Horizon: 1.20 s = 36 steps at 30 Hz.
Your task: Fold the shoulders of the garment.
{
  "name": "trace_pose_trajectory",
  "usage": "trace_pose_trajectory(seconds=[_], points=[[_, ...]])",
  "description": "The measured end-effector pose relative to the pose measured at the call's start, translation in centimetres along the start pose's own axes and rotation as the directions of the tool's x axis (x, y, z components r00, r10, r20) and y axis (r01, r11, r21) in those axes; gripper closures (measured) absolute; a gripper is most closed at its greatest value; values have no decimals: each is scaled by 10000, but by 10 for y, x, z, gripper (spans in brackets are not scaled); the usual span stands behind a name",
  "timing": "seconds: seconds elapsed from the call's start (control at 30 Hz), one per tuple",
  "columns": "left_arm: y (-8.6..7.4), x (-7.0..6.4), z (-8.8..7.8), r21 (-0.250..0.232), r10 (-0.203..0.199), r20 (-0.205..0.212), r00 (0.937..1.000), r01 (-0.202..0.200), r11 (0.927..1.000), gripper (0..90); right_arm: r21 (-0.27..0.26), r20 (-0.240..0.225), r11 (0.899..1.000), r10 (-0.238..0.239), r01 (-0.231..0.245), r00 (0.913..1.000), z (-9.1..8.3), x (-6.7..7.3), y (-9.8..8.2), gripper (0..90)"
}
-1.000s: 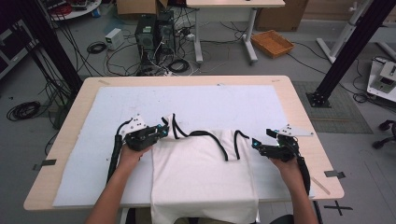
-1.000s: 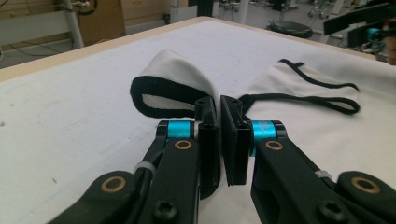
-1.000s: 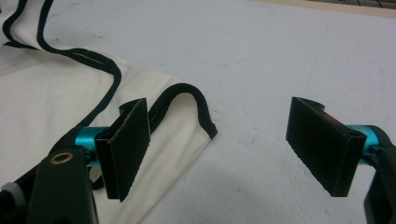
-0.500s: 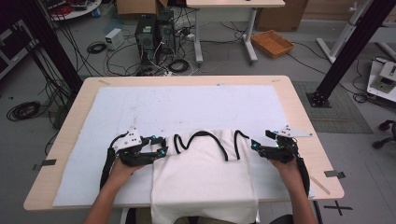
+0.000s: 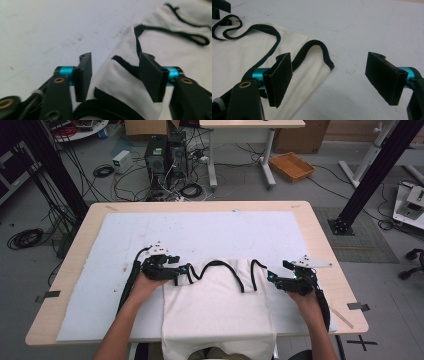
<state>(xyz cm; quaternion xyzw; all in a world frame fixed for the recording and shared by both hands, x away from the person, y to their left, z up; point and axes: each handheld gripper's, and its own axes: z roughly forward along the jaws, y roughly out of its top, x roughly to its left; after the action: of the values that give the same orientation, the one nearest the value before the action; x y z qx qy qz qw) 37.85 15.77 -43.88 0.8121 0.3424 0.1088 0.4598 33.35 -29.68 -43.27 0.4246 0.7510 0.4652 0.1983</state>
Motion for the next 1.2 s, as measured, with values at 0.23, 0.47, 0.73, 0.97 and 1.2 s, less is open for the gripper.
trace_pose_trajectory(seconds=[0.23,0.47,0.73,0.97,1.2], points=[[-3,-11,-10,-447,536,408,9977,-517,9977,879,-74,-46,9999,115,-115,9999,-4,-2,-1,216],[-18,-43,-39,-939,2289,1337,9642,-2176,9715,878,-104,-79,9999,106,-107,9999,-4,-1,-1,216],[-30,-50,-57,-1396,1631,1549,9744,-1419,9800,485,-75,-122,9999,72,-73,9999,-3,3,0,216],[-41,-56,-54,-1248,1614,1147,9802,-1470,9812,440,-42,-360,9998,-187,185,9992,-6,12,-1,217],[-41,-74,-35,-131,2479,991,9637,-2479,9687,371,864,-2777,9659,-2120,2442,9370,5,56,-6,471]])
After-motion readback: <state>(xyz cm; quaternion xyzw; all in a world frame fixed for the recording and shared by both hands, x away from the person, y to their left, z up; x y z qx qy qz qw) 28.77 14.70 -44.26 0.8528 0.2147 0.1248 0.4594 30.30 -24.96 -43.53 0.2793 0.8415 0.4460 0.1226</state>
